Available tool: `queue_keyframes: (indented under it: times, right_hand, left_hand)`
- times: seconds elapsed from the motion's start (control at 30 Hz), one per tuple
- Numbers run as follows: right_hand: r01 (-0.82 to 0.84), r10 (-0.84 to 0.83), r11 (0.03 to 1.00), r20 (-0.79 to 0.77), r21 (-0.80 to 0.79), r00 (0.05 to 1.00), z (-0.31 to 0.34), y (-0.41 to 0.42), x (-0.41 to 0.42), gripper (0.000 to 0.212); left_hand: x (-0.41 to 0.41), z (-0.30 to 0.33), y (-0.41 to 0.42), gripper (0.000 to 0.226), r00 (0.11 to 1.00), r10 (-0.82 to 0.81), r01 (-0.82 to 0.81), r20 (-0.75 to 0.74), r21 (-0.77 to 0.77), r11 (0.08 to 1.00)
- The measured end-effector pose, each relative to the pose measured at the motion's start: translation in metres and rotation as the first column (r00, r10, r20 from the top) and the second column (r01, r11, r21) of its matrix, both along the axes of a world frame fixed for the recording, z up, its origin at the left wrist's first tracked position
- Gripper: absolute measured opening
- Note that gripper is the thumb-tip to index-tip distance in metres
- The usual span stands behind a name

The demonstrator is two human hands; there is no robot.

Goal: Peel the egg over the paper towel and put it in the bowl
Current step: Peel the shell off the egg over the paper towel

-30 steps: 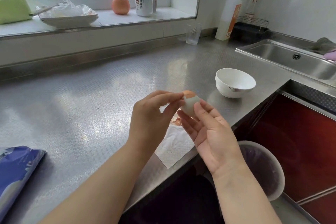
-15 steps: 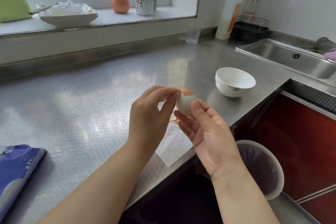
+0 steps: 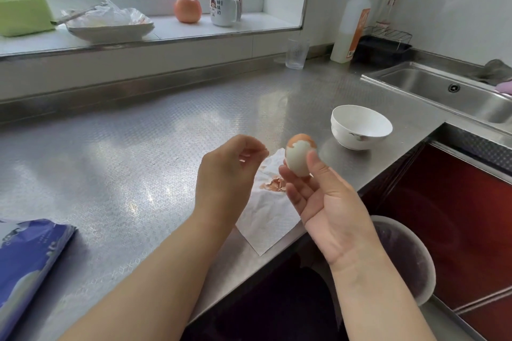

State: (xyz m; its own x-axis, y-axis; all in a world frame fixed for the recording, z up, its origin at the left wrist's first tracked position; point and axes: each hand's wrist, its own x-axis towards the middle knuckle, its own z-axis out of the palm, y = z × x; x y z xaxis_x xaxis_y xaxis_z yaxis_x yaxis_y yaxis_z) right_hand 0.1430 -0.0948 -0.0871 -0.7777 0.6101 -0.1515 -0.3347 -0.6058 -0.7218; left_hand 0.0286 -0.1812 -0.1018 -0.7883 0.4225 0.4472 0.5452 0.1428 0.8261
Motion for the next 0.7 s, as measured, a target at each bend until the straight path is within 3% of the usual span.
queue_keyframes:
  times: [0.1,0.23,0.33,0.5,0.63,0.7]
  right_hand:
    - [0.008,-0.009,0.999,0.020,0.041,1.000,0.001,0.005,0.002,0.045]
    - [0.002,-0.005,0.998,0.035,0.070,0.999,0.001,0.007,0.003,0.047]
    - [0.000,-0.004,0.997,0.044,0.078,0.999,0.001,0.007,0.004,0.045]
    - [0.010,-0.014,0.997,0.054,0.082,0.998,0.001,0.008,0.004,0.042]
    - [0.016,-0.022,0.996,0.067,0.093,0.997,0.000,0.009,0.005,0.042]
    - [0.023,-0.031,0.995,0.080,0.101,0.996,0.000,0.009,0.006,0.041]
  left_hand:
    - [-0.006,-0.004,0.002,0.010,0.996,-0.003,-0.018,-0.088,-0.241,0.970]
    - [-0.007,-0.009,0.005,0.020,0.980,-0.072,0.001,-0.183,-0.363,0.932]
    - [-0.004,-0.004,0.003,0.021,0.981,-0.056,-0.017,-0.185,-0.371,0.928]
    - [-0.001,0.003,-0.002,0.006,0.999,-0.004,-0.012,-0.047,-0.338,0.941]
    - [-0.003,0.002,-0.001,0.030,0.998,-0.001,-0.023,-0.067,-0.360,0.932]
    - [-0.004,-0.001,-0.001,0.023,0.997,-0.043,0.017,-0.071,-0.334,0.943]
